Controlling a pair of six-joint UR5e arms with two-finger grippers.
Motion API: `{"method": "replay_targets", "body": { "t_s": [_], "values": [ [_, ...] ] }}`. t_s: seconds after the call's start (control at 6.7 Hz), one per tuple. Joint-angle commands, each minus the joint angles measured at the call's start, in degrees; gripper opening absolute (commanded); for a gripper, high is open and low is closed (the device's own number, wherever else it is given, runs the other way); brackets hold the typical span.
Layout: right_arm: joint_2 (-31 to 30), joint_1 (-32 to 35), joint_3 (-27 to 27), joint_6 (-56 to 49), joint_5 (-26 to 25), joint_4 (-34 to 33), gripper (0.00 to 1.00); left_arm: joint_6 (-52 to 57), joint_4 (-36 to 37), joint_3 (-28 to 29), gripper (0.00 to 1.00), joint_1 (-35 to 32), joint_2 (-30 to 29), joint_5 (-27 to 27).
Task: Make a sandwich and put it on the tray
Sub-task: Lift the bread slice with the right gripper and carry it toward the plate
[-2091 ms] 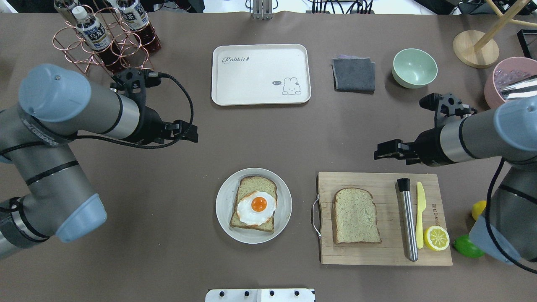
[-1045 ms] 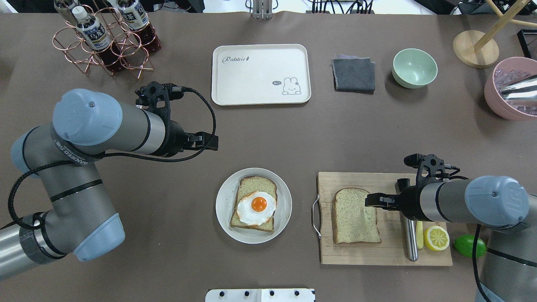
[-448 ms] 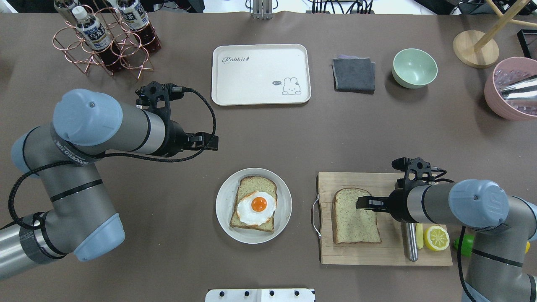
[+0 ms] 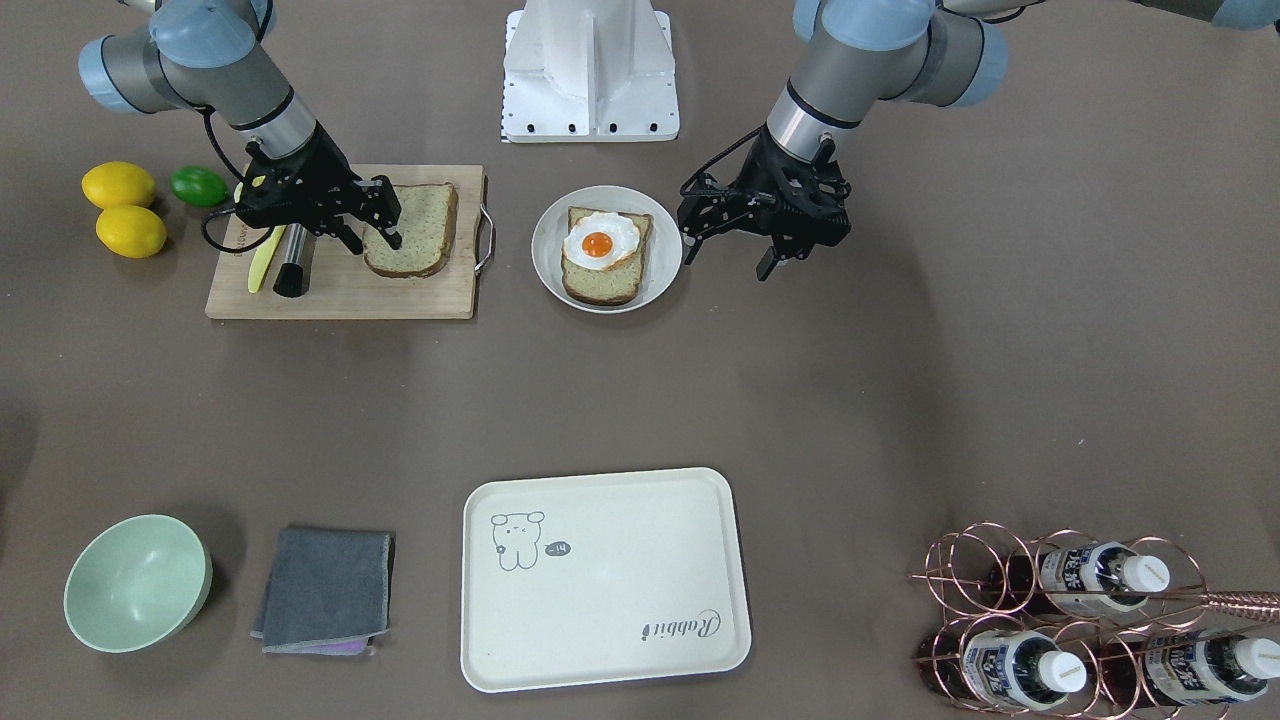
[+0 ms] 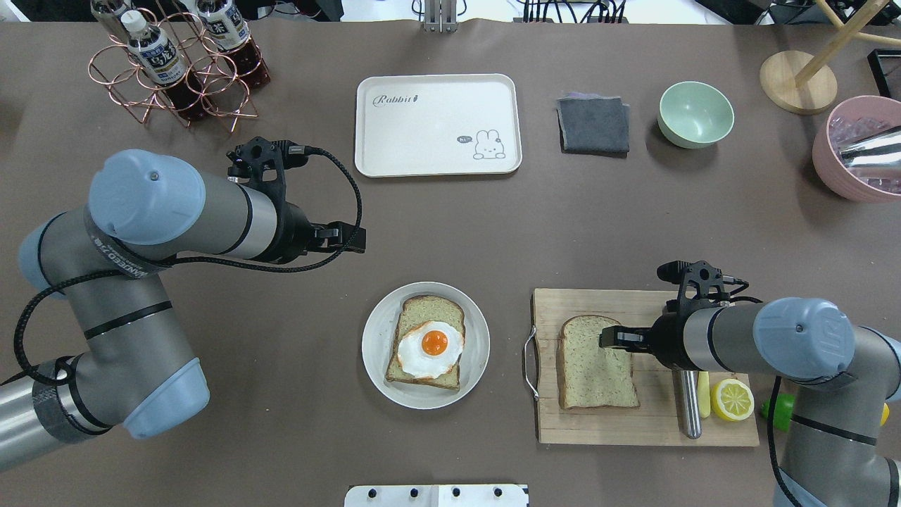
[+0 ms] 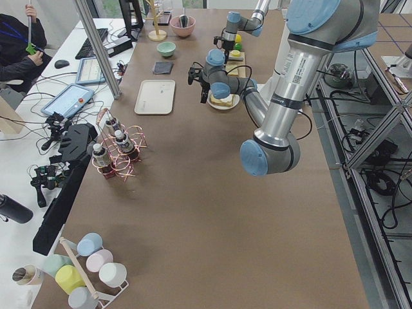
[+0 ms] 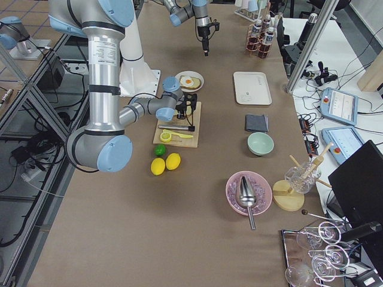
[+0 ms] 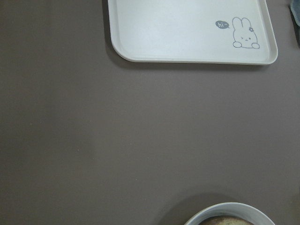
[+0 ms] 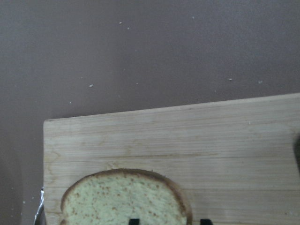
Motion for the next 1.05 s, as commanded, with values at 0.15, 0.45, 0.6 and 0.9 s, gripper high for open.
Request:
{"method": "replay_targets", "body": {
  "t_s": [0.15,0.45,0.6,0.9],
  "values": [
    [-0.3,0.7,0.7,-0.1,0.2,-0.2,0.00,0.0,0.0,0.0,0.97,0.0,-0.1,0.0],
    [0.2,2.3,2.4,0.0,1.2,-0.3,0.00,0.0,0.0,0.0,0.97,0.0,-0.1,0.0],
    [-0.3,6.6,4.3,0.0,7.1,-0.3,0.00,0.0,0.0,0.0,0.97,0.0,-0.1,0.0],
    [1.7,10.0,5.4,0.0,11.7,-0.3,0.00,0.1,0.0,-0.2,0.97,-0.1,0.0,-0.1]
  ]
}}
